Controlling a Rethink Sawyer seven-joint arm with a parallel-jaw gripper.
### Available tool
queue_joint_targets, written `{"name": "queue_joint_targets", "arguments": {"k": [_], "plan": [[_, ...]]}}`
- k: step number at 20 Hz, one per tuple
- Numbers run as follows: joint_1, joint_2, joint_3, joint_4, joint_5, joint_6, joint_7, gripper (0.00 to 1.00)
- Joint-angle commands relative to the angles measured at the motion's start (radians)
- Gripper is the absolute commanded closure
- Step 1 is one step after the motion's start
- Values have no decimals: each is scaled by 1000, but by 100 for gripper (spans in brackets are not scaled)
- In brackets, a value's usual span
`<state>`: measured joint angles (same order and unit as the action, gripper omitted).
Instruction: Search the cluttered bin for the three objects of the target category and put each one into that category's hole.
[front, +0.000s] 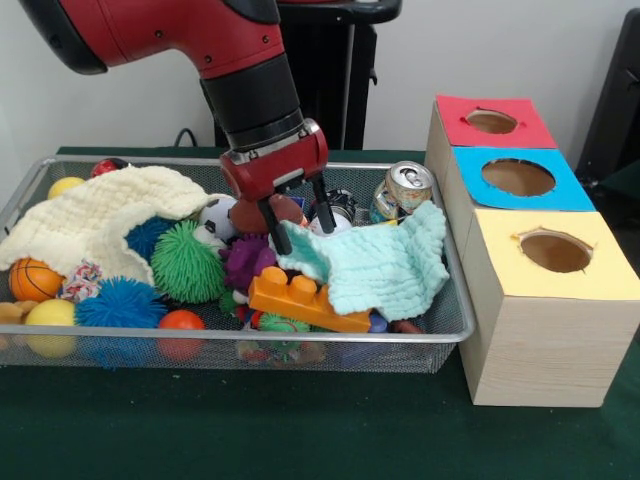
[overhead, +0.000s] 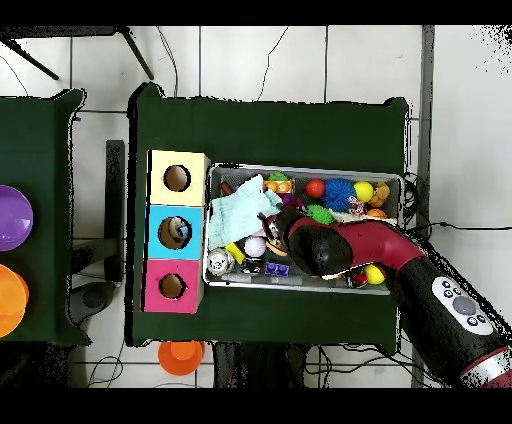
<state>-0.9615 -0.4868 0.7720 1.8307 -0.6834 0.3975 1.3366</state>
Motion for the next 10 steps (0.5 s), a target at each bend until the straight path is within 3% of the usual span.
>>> {"name": "queue_joint_targets", "arguments": {"k": [1, 10], "plan": [[18, 48, -84, -2, -55, -26, 48, 0], [23, 59, -86, -10, -51, -9, 29, 0]]}}
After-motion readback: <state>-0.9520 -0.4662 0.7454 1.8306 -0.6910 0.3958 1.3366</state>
